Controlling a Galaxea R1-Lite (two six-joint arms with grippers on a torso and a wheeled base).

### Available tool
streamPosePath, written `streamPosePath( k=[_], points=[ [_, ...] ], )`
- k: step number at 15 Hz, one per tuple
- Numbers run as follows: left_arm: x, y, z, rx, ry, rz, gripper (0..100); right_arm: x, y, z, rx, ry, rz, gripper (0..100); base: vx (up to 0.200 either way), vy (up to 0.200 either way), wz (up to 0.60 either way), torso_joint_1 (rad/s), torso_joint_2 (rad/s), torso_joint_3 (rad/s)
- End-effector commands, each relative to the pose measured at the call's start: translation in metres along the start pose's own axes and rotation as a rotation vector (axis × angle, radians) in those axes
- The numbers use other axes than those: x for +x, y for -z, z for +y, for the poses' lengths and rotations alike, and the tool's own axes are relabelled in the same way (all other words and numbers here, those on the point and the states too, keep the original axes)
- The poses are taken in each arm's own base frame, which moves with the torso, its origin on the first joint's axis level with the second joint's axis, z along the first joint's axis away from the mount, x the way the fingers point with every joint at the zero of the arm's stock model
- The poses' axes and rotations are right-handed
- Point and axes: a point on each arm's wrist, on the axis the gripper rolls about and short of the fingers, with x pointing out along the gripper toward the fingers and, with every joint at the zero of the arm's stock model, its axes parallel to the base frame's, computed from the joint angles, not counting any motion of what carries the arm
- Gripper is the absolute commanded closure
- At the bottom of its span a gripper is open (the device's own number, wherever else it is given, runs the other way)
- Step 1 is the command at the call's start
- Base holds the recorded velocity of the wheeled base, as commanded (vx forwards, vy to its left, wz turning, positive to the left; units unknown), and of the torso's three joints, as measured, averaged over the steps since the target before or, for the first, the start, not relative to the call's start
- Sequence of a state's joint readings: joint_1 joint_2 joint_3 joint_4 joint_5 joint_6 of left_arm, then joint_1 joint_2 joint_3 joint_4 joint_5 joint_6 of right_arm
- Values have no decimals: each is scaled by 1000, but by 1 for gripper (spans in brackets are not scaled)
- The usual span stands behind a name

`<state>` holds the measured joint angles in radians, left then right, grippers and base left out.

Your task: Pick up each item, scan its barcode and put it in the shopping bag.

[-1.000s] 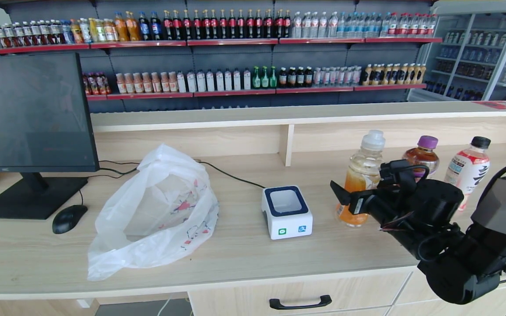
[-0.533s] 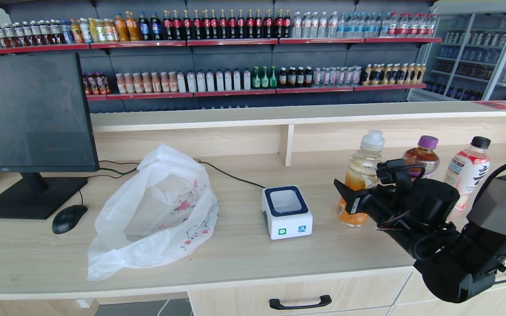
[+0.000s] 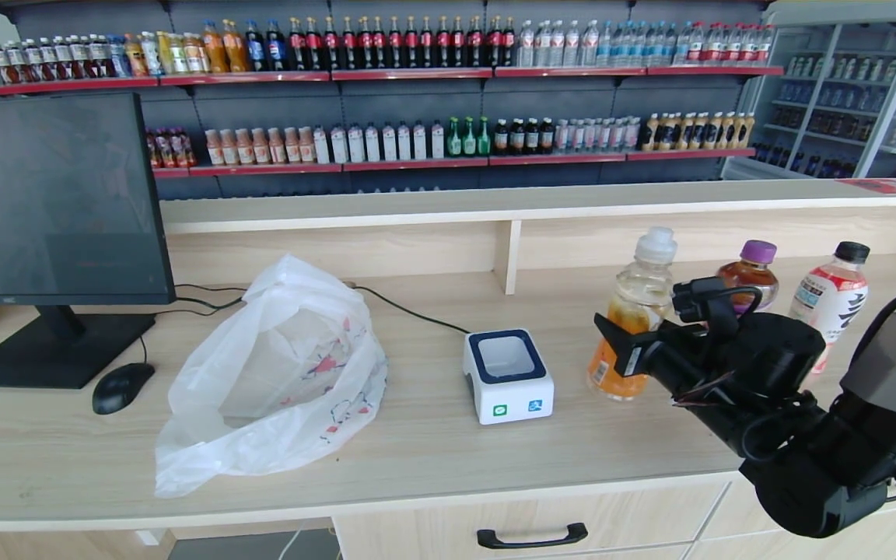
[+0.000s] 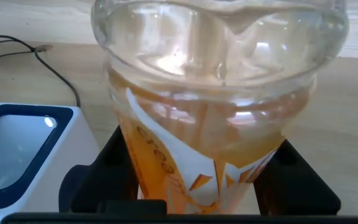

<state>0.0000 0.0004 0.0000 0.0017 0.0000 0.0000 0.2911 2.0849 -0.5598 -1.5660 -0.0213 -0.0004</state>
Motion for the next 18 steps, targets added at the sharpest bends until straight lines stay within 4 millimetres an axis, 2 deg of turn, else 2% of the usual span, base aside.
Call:
streamPosePath(
  k=[1, 11, 18],
  points=[
    [0, 0, 0, 0, 0, -1, 0, -3, -11, 1, 3, -2, -36, 100, 0, 0, 0, 0, 0, 0],
    [0, 0, 0, 0, 0, -2, 0, -20, -37, 5, 29, -18, -102, 100, 0, 0, 0, 0, 0, 0],
    [0, 0, 0, 0, 2, -2, 0, -64, -69, 4, 34, -19, -169, 100, 0, 0, 0, 0, 0, 0]
  ],
)
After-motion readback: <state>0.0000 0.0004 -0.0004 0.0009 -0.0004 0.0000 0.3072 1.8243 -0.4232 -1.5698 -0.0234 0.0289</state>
